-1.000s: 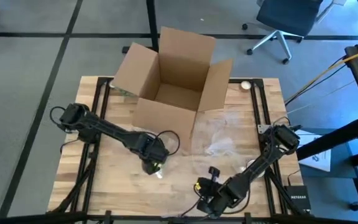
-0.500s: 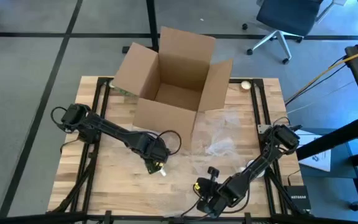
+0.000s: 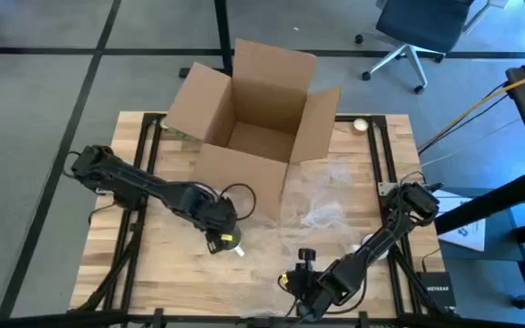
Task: Wrap mug
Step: Wrap the green mug with bubble wrap
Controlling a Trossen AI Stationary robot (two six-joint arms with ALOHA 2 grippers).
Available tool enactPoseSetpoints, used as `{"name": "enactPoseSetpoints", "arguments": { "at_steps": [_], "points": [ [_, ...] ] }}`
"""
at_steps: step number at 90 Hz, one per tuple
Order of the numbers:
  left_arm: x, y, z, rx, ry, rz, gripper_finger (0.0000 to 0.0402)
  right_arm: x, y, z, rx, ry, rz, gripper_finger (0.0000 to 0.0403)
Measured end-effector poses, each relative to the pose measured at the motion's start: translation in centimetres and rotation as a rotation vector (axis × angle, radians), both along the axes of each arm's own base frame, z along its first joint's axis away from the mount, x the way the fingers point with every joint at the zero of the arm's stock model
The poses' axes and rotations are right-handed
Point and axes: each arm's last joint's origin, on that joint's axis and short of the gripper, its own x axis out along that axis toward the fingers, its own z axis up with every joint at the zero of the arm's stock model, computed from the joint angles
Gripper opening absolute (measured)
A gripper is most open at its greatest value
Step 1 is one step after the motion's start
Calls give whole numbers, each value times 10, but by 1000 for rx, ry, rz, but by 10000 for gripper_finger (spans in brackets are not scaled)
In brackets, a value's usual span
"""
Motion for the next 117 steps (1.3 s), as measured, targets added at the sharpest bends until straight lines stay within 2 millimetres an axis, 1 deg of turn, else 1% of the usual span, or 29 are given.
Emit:
{"name": "enactPoseSetpoints", "arguments": {
  "at_steps": [5, 12, 22, 29, 38, 45, 54, 71, 78, 83, 87, 96, 100, 109, 117],
  "points": [
    [-9, -5, 8, 24, -32, -7, 126, -3, 4, 4, 2, 31, 72, 183],
    [-23, -13, 17, 75, -71, -10, 126, -12, 14, 4, -7, 40, 170, 200],
    [-38, -25, 19, 159, -115, -28, 126, -23, 29, -1, -52, -19, 283, 209],
    [-45, -33, 13, 205, -131, -31, 126, -29, 36, -13, -159, -54, 308, 208],
    [-52, -41, 4, 227, -137, -27, 126, -30, 40, -31, -286, -101, 284, 203],
    [-56, -45, -4, 226, -139, -4, 126, -26, 43, -44, -299, -110, 277, 199],
    [-64, -49, -15, 236, -131, 39, 125, -25, 47, -60, -292, -81, 294, 195],
    [-74, -57, -36, 253, -195, 102, 125, -23, 45, -69, -401, -129, 263, 182],
    [-76, -58, -44, 241, -211, 121, 125, -21, 41, -70, -478, -153, 255, 166],
    [-77, -59, -49, 234, -215, 133, 125, -20, 40, -70, -506, -173, 243, 142],
    [-78, -59, -53, 223, -225, 142, 125, -19, 40, -68, -528, -189, 234, 115],
    [-79, -59, -63, 212, -242, 148, 125, -18, 44, -61, -535, -197, 235, 36],
    [-79, -58, -66, 215, -245, 149, 125, -17, 45, -56, -550, -199, 246, 14],
    [-80, -57, -73, 227, -239, 150, 124, -12, 47, -42, -630, -247, 231, 16],
    [-81, -56, -74, 232, -240, 150, 124, -4, 45, -22, -722, -253, 234, 9]
  ]
}}
